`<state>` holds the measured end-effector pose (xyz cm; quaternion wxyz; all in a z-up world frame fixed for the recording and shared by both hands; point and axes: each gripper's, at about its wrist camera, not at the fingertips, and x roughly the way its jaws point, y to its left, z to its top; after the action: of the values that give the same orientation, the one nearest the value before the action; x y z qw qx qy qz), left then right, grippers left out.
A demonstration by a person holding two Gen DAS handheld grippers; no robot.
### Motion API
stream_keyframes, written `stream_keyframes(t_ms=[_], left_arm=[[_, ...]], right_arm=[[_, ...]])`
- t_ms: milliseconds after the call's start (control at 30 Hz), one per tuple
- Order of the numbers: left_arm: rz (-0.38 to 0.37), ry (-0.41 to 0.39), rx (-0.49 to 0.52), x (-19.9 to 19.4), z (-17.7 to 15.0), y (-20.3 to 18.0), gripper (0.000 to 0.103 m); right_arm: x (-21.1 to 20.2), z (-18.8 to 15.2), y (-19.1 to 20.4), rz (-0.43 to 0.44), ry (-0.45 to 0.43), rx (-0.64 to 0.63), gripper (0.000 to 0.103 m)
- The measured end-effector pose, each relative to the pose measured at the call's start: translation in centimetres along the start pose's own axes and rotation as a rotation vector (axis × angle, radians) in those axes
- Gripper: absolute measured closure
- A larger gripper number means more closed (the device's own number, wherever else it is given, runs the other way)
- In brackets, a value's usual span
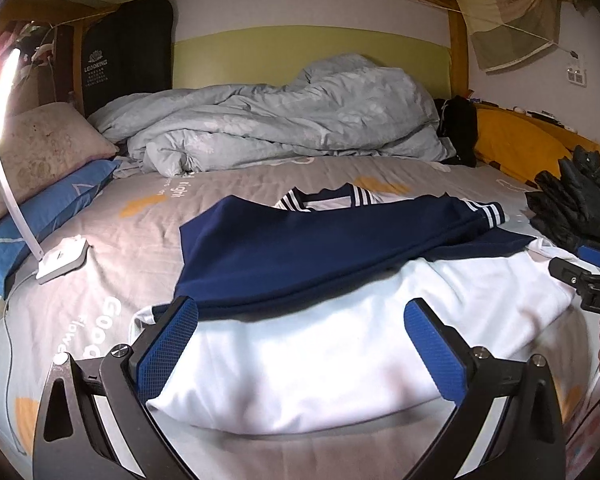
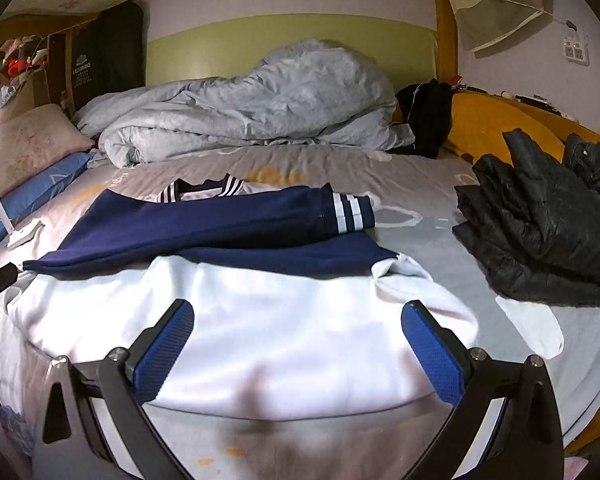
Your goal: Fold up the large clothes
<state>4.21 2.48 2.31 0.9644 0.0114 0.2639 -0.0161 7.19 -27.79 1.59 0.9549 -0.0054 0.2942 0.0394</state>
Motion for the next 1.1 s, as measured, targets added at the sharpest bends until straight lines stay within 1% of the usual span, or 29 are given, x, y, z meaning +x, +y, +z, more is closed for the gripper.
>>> stream_keyframes(t_ms=[133, 233, 300, 367, 533, 600, 633, 700, 767, 833, 900, 933, 1000, 1100], left_arm=[[0.001, 0.003, 0.007, -0.2, -0.4, -0.4, 0.001], [0.005, 0.007, 0.017, -0.3, -0.7, -0.6, 0.001], [0.016, 0.012, 0.015, -0.1, -0.8, -0.7, 0.001], [0.011, 0.024, 0.012, 0.2, -0.9, -0.7, 0.001], [0.004, 0.043, 0.019, 0.6, -1.3, -0.7, 0.001], [0.005, 0.073, 0.033, 1.1, -1.7, -0.8, 0.001], [0.003, 0.099, 0.041, 1.5, -2.1, -0.9, 0.001], [-0.02, 0.149, 0.059, 2.4, -2.9, -1.3, 0.001], [-0.054, 0.196, 0.091, 3.1, -3.8, -1.9, 0.001], [-0.11, 0.242, 0.139, 3.6, -4.5, -2.8, 0.001], [-0.134, 0.273, 0.183, 4.0, -5.2, -3.6, 0.001], [-0.132, 0.287, 0.21, 4.2, -5.6, -4.1, 0.001], [-0.1, 0.312, 0.25, 4.9, -6.2, -4.7, 0.001], [-0.031, 0.333, 0.261, 6.1, -6.7, -4.6, 0.001]], right_arm=[[0.0, -0.4, 0.4, 0.002, 0.013, -0.007, 0.0], [-0.1, -0.6, 0.9, 0.002, 0.014, -0.036, 0.0], [-0.1, -0.8, 1.2, -0.009, 0.013, -0.057, 0.0], [0.0, -0.9, 1.3, -0.024, 0.011, -0.06, 0.0], [0.4, -1.1, 1.3, -0.006, 0.043, -0.062, 0.0], [0.5, -1.3, 1.8, 0.009, 0.062, -0.102, 0.0], [0.6, -1.5, 2.3, 0.003, 0.072, -0.146, 0.0], [0.5, -2.1, 3.6, -0.013, 0.062, -0.251, 0.0], [0.9, -2.9, 4.6, 0.019, 0.091, -0.322, 0.0], [1.4, -3.7, 5.7, 0.053, 0.133, -0.381, 0.0], [1.9, -4.7, 6.8, 0.055, 0.153, -0.444, 0.0], [2.2, -5.3, 7.4, 0.046, 0.161, -0.481, 0.0], [2.7, -6.0, 7.9, 0.039, 0.176, -0.509, 0.0], [3.8, -6.5, 7.8, 0.011, 0.213, -0.51, 0.0]])
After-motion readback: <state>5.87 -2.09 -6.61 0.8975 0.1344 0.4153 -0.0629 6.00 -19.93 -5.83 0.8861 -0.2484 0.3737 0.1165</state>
